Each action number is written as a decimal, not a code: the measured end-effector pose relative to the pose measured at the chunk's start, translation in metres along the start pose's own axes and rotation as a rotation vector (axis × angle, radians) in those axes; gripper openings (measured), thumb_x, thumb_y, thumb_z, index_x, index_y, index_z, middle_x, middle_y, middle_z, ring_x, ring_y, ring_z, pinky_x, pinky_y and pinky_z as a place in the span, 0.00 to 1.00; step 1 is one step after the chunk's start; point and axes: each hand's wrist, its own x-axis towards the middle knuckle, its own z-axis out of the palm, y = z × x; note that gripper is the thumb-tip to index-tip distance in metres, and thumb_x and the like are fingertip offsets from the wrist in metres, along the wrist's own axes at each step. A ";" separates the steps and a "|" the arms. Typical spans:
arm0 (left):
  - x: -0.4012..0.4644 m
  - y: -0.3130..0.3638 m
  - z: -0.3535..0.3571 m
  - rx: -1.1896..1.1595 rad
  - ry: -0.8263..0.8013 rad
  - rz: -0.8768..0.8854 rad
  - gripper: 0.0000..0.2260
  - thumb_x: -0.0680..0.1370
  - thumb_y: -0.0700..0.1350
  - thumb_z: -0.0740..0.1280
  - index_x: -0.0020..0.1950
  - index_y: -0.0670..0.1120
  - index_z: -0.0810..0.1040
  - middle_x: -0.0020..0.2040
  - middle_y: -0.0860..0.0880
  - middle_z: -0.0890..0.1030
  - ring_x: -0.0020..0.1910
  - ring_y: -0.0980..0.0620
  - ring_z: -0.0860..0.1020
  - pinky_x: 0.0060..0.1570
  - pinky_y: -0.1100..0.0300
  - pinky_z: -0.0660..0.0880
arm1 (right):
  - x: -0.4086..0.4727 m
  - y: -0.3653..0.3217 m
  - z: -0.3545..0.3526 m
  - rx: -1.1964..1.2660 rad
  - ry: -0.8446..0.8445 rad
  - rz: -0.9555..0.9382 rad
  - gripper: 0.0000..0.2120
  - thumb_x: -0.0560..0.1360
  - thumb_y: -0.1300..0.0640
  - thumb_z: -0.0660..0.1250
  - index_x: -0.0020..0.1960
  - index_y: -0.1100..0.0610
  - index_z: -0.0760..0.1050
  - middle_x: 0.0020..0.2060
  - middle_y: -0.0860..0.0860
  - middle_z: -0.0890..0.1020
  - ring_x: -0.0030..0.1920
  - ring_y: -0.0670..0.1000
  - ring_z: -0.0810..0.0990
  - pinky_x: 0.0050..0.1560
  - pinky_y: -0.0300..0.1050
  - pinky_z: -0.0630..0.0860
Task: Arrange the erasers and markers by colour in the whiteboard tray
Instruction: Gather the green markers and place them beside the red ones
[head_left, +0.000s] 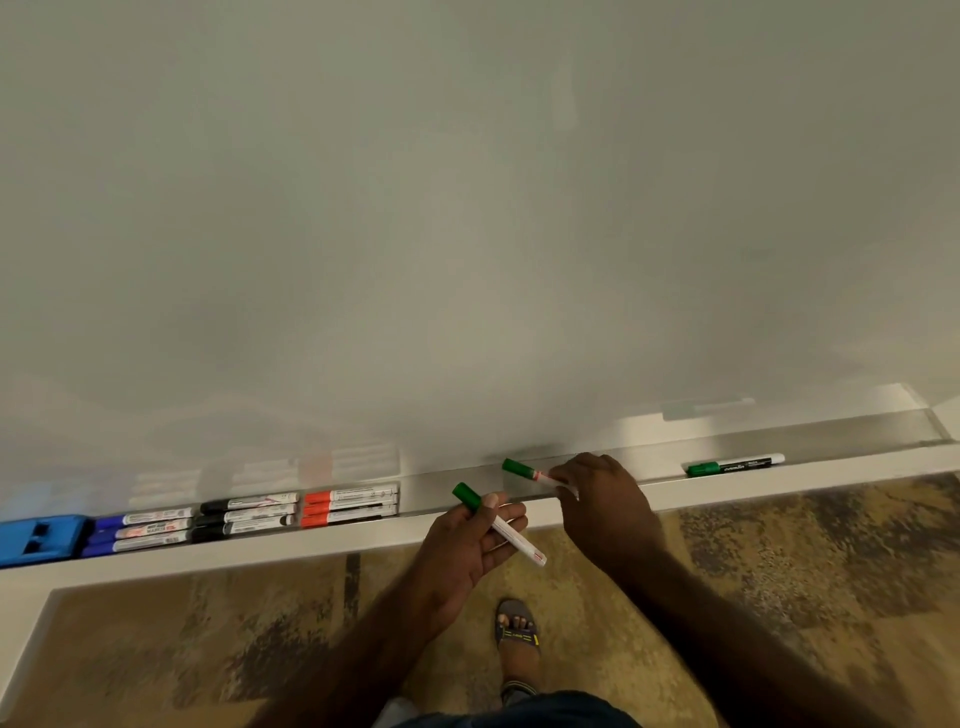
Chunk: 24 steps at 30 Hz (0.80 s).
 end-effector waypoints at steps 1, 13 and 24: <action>0.000 0.000 0.002 -0.004 0.000 0.001 0.18 0.82 0.49 0.64 0.69 0.40 0.74 0.63 0.42 0.84 0.63 0.43 0.82 0.62 0.48 0.79 | -0.005 -0.005 0.000 0.036 0.011 -0.009 0.09 0.78 0.56 0.69 0.56 0.50 0.84 0.47 0.46 0.84 0.45 0.47 0.76 0.46 0.41 0.75; -0.002 -0.003 0.011 -0.099 -0.038 0.016 0.19 0.79 0.46 0.68 0.66 0.38 0.76 0.58 0.37 0.84 0.57 0.40 0.84 0.51 0.51 0.82 | -0.042 -0.037 -0.002 0.243 -0.049 -0.034 0.11 0.81 0.48 0.64 0.60 0.46 0.82 0.50 0.43 0.82 0.47 0.42 0.76 0.47 0.36 0.71; -0.003 -0.001 0.016 -0.044 -0.063 -0.023 0.17 0.82 0.44 0.64 0.68 0.37 0.74 0.63 0.40 0.83 0.64 0.40 0.81 0.61 0.45 0.80 | -0.018 0.061 -0.030 0.057 0.016 0.165 0.17 0.76 0.66 0.68 0.61 0.51 0.83 0.57 0.47 0.84 0.55 0.48 0.79 0.55 0.43 0.77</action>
